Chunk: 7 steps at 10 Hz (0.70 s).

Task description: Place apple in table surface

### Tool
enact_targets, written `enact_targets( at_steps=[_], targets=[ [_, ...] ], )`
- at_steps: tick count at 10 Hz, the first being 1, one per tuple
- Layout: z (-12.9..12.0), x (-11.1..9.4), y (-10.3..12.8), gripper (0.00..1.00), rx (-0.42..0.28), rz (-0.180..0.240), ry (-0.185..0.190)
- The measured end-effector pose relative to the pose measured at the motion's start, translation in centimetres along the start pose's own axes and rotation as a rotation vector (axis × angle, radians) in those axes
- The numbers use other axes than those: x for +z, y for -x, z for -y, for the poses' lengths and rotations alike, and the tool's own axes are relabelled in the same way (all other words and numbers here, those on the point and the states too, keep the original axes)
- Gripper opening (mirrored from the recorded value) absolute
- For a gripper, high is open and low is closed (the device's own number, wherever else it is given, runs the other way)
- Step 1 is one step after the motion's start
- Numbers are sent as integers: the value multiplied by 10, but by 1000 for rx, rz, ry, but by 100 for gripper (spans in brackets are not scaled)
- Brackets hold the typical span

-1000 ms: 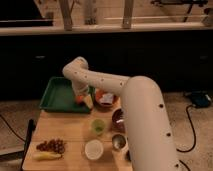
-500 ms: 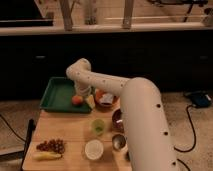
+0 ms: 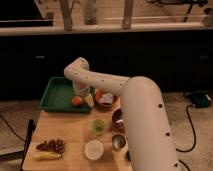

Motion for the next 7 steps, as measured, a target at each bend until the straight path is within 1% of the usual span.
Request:
enact_targets(
  at_steps=[2,4,7],
  targets=[
    [0,-10,0,80,-17,-8,-16],
    [2,-15,1,80,-43,-6,-38],
    [13,-20,7,80,-101,11,-95]
  ],
)
